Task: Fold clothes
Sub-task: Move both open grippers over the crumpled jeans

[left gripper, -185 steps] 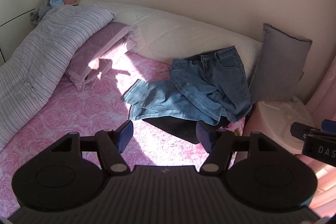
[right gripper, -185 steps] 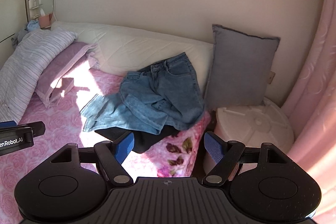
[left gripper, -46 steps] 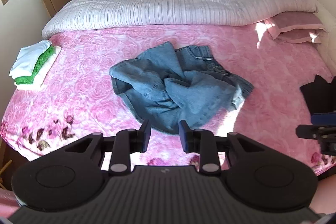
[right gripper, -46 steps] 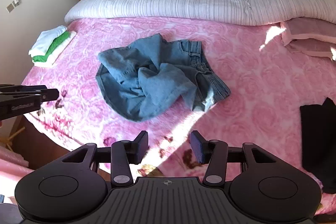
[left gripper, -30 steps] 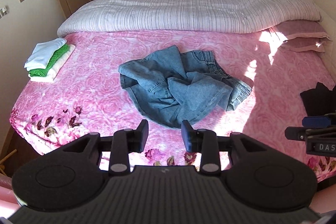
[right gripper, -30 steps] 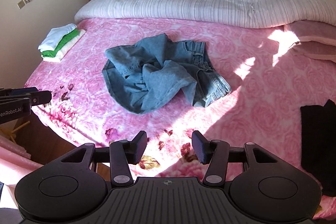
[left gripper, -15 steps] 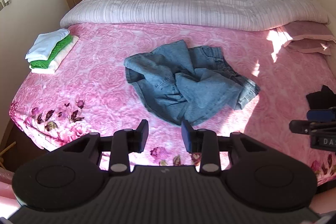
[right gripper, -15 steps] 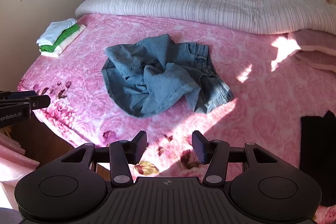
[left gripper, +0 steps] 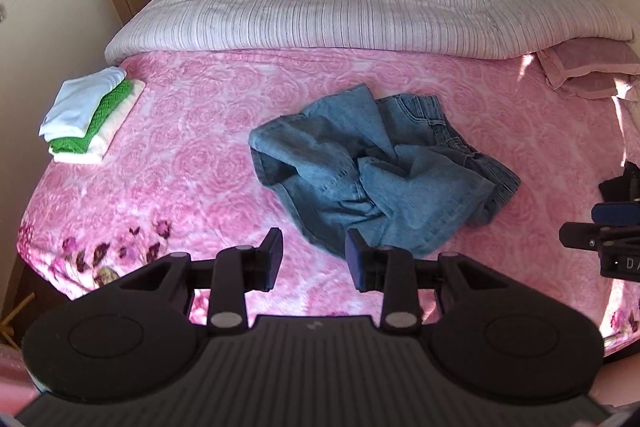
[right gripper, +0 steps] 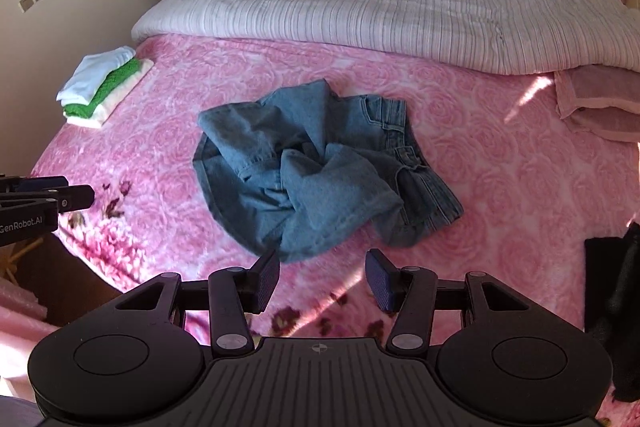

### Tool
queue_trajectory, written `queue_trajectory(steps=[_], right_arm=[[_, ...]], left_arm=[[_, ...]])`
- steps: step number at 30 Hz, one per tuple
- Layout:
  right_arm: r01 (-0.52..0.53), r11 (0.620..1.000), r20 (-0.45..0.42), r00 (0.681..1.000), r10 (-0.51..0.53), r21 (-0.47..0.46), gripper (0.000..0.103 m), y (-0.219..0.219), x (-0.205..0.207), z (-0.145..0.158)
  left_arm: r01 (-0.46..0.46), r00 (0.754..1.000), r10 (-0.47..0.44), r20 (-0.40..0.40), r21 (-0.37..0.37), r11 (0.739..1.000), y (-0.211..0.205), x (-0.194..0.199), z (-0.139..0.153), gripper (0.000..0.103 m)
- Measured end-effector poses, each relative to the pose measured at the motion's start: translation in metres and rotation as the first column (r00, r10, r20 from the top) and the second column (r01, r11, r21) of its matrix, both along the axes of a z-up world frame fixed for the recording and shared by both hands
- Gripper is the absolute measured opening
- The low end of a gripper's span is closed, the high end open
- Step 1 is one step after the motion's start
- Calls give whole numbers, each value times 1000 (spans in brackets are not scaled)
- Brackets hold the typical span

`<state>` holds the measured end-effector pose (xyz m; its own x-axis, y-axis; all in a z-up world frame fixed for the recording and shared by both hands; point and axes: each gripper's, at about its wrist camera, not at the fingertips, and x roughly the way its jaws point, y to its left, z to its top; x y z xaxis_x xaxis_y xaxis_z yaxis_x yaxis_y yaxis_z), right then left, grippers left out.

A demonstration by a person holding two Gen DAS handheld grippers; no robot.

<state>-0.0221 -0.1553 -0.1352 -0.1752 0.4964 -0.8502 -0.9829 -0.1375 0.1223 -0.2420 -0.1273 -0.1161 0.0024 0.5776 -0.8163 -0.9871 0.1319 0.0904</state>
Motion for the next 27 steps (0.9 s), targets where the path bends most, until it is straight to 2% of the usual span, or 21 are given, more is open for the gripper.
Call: queue_trajectory(steps=[12, 19, 27], right_arm=[[145, 989, 10, 989, -145, -37, 52, 40, -22, -15], [231, 969, 20, 973, -230, -85, 52, 49, -30, -42], [271, 947, 43, 963, -268, -175, 51, 50, -16, -66]], left_arm=[[48, 999, -48, 4, -35, 998, 59, -53, -14, 31], [-4, 1000, 4, 4, -85, 996, 84, -96, -42, 31], [-47, 997, 54, 47, -145, 988, 102, -108, -65, 31]])
